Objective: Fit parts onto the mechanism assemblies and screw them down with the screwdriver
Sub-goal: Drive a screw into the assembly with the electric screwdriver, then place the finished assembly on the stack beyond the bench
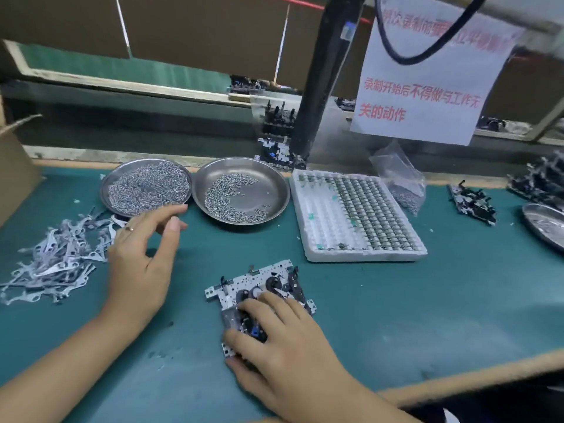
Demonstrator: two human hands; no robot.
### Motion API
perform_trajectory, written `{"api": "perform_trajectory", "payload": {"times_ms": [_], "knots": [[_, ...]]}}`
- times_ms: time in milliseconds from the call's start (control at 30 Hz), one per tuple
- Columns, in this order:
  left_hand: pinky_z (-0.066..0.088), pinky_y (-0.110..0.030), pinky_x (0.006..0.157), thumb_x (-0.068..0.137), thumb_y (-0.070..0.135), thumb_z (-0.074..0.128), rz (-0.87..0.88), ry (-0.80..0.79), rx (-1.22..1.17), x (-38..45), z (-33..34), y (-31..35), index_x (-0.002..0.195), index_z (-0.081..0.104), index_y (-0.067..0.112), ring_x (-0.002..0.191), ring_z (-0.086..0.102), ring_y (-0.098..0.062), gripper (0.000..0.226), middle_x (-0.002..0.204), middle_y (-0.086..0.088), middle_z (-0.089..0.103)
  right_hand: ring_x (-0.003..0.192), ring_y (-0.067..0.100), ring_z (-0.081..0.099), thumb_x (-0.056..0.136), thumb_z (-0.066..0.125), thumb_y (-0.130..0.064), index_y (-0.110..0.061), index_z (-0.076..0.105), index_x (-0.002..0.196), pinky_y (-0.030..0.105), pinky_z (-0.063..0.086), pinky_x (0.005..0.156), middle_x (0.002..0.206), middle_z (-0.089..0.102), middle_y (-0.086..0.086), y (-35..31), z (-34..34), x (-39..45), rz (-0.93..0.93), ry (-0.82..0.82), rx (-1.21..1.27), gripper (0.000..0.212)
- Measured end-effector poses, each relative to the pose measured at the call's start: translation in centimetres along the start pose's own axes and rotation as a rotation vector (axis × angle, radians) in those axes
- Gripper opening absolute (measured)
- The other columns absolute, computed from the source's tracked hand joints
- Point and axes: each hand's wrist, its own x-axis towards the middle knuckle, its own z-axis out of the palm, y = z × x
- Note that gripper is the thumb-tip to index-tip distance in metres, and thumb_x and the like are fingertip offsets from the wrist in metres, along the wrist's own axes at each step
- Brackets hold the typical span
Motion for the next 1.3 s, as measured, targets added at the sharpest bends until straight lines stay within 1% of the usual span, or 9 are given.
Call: {"api": "perform_trajectory", "payload": {"times_ms": [200,300,367,600,800,900,1034,1167,1300], "knots": [[0.040,-0.045,0.090,0.093,0.037,0.042,0.093,-0.062,0.103,-0.5,0.3,0.3,0.109,0.064,0.019,0.093,0.049,0.013,0.033,0.091,0.035,0.059,0.100,0.033,0.065,0.085,0.052,-0.034,-0.021,0.074,0.094,0.042,0.054,0.081,0.107,0.067,0.010,6.6,-4.1,-8.2,0.273,0.008,-0.131,0.027],[0.042,-0.046,0.088,0.092,0.036,0.043,0.107,-0.074,0.121,-0.5,0.4,0.3,0.110,0.066,0.014,0.092,0.049,0.011,0.036,0.085,0.016,0.062,0.100,0.048,0.061,0.071,0.066,-0.004,-0.007,0.074,0.100,0.055,0.052,0.077,0.108,0.064,0.024,11.2,-6.4,-10.9,0.537,0.090,-0.327,0.030],[0.041,-0.042,0.090,0.093,0.035,0.043,0.106,-0.083,0.123,-0.5,0.4,0.3,0.110,0.065,0.014,0.093,0.049,0.010,0.035,0.085,0.005,0.062,0.099,0.053,0.058,0.049,0.072,0.020,-0.002,0.072,0.104,0.059,0.050,0.077,0.108,0.062,0.030,13.0,-7.5,-11.0,0.626,0.150,-0.364,0.060],[0.043,-0.050,0.089,0.092,0.031,0.045,0.148,-0.119,0.237,-0.4,0.7,0.6,0.107,0.068,0.011,0.096,0.050,0.005,0.034,0.092,0.000,0.064,0.098,0.027,0.064,0.078,0.063,-0.007,-0.008,0.069,0.110,0.033,0.045,0.089,0.110,0.064,0.010,9.5,-3.7,-5.0,0.407,0.306,0.131,0.032],[0.044,-0.051,0.091,0.090,0.027,0.053,0.135,-0.220,0.318,2.8,2.4,2.4,0.105,0.069,0.010,0.097,0.056,-0.021,0.028,0.100,0.000,0.063,0.066,0.025,0.062,0.084,0.058,-0.009,-0.009,0.070,0.111,0.033,0.051,0.059,0.079,0.066,0.006,7.4,0.9,4.8,0.209,0.405,0.375,0.029],[0.041,-0.034,0.088,0.090,0.025,0.056,0.130,-0.303,0.352,6.9,4.2,3.4,0.103,0.069,0.013,0.096,0.055,-0.022,0.022,0.100,0.000,0.061,0.054,0.027,0.057,0.079,0.061,-0.003,-0.008,0.073,0.104,0.032,0.049,0.048,0.066,0.063,0.007,7.9,2.6,7.1,0.241,0.470,0.396,0.028],[0.036,-0.032,0.074,0.087,0.010,0.055,0.109,-0.416,0.543,12.2,8.7,3.1,0.099,0.065,0.001,0.091,0.054,-0.030,0.018,0.095,-0.012,0.060,0.084,0.023,0.063,0.083,0.054,-0.005,-0.004,0.068,0.113,0.033,0.054,0.066,0.094,0.068,0.010,8.4,3.8,6.9,0.181,0.509,0.447,0.033],[0.031,-0.032,0.101,0.094,0.016,0.057,0.080,-0.560,0.613,16.2,15.0,2.3,0.130,0.055,0.005,0.123,0.048,-0.028,0.038,0.134,-0.014,0.053,0.110,0.026,0.056,0.083,0.051,0.002,0.004,0.058,0.124,0.029,0.046,0.095,0.119,0.061,0.017,8.6,4.0,7.2,0.075,0.464,0.531,0.042],[0.035,-0.033,0.104,0.090,0.024,0.065,-0.014,-0.730,0.626,18.7,18.2,0.5,0.132,0.055,0.012,0.125,0.048,-0.025,0.045,0.137,-0.009,0.053,0.115,0.027,0.054,0.084,0.048,-0.005,0.004,0.053,0.129,0.029,0.045,0.097,0.126,0.057,0.018,8.8,4.2,7.3,0.113,0.430,0.544,0.047]]}}
